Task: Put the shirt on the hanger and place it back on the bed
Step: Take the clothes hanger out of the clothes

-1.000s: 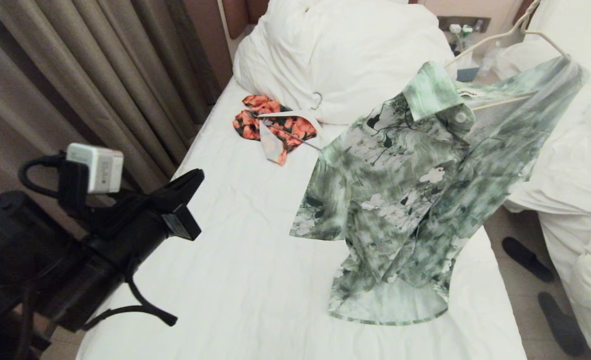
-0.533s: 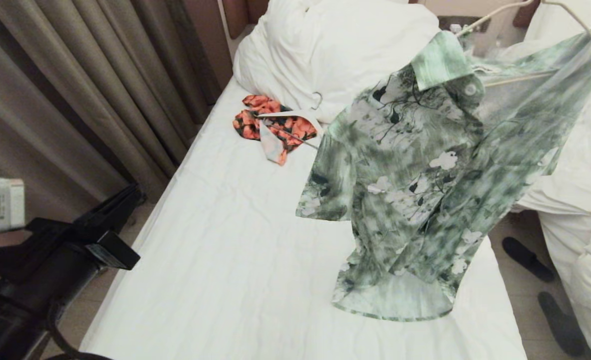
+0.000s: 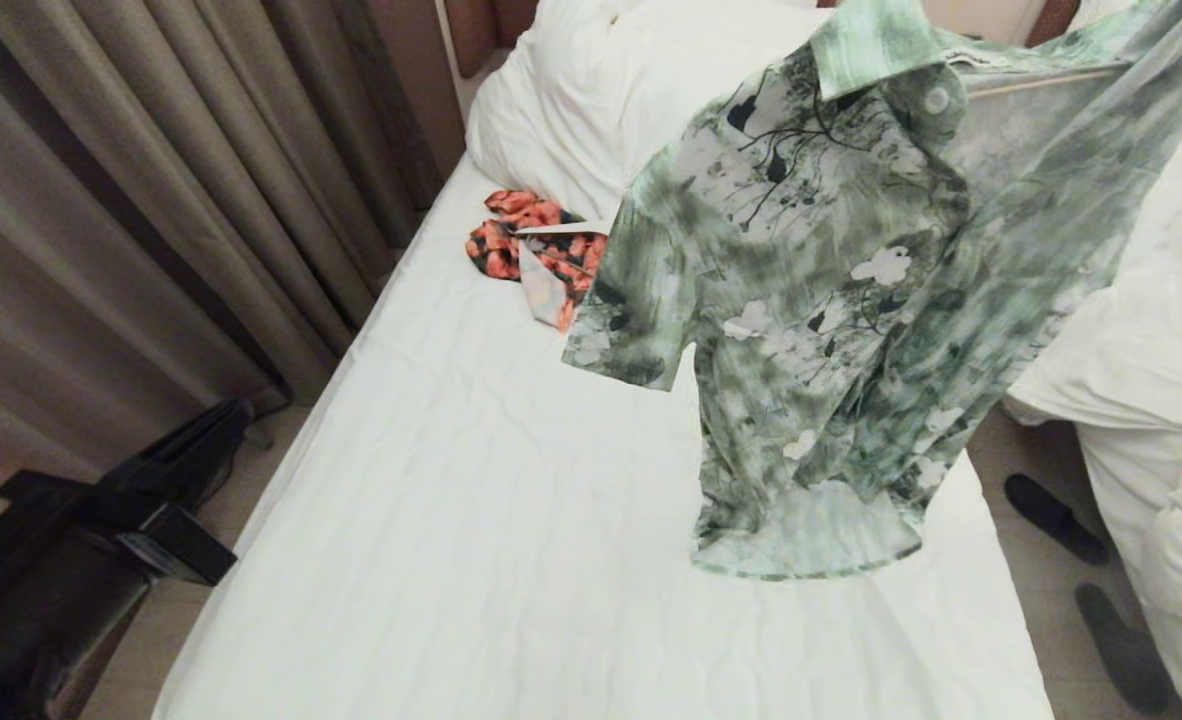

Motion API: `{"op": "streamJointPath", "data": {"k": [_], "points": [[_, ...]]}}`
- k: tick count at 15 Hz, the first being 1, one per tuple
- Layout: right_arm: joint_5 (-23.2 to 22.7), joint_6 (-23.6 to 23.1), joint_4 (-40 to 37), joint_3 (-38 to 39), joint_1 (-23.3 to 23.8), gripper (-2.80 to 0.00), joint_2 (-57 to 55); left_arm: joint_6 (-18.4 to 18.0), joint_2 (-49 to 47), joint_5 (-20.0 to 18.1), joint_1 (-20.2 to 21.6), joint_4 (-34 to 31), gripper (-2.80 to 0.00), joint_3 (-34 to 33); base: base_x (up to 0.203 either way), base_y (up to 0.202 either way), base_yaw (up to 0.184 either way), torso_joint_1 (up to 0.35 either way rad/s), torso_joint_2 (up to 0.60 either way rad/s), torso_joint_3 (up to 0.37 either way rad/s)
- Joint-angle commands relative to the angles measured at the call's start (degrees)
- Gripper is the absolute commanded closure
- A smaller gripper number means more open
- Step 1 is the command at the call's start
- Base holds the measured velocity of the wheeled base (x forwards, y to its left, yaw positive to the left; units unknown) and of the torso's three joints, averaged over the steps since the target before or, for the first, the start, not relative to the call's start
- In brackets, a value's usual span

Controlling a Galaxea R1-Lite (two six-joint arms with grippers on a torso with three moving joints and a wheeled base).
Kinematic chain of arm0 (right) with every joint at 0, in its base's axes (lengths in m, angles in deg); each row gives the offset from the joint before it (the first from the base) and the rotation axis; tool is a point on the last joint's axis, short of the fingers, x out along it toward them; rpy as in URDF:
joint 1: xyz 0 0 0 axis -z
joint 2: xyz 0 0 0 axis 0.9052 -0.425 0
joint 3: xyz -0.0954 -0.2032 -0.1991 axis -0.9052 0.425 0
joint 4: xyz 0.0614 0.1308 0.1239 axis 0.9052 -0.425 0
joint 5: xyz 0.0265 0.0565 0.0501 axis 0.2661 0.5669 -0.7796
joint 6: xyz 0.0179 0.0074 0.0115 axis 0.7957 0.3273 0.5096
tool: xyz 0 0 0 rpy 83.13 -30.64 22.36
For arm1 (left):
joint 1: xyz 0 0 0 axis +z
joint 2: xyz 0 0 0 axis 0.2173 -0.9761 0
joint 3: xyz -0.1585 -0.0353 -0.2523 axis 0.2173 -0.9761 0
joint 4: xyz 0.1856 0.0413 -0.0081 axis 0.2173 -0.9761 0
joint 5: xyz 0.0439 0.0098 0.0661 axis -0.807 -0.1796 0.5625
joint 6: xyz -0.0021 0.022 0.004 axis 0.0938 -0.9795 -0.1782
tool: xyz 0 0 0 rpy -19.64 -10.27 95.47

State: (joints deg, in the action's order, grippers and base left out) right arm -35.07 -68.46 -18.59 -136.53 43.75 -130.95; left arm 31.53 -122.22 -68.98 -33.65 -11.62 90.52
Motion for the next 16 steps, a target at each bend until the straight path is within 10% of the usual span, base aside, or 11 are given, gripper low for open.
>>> {"op": "streamJointPath", "data": {"k": [1,16], "points": [[-0.1,-0.1,0.1,0.8,-0.4,0.0,-0.3,0.1,3.2,0.0,0.0,-2.3,0.0,1.1,0.0,0.0,0.0,0.0,0.0,0.0],[-0.3,-1.6,0.5,0.5,-0.8,0.0,0.5,1.0,4.3,-0.1,-0.1,-3.4,0.0,1.3,0.0,0.0,0.0,0.104,-0.23,-0.13]]}}
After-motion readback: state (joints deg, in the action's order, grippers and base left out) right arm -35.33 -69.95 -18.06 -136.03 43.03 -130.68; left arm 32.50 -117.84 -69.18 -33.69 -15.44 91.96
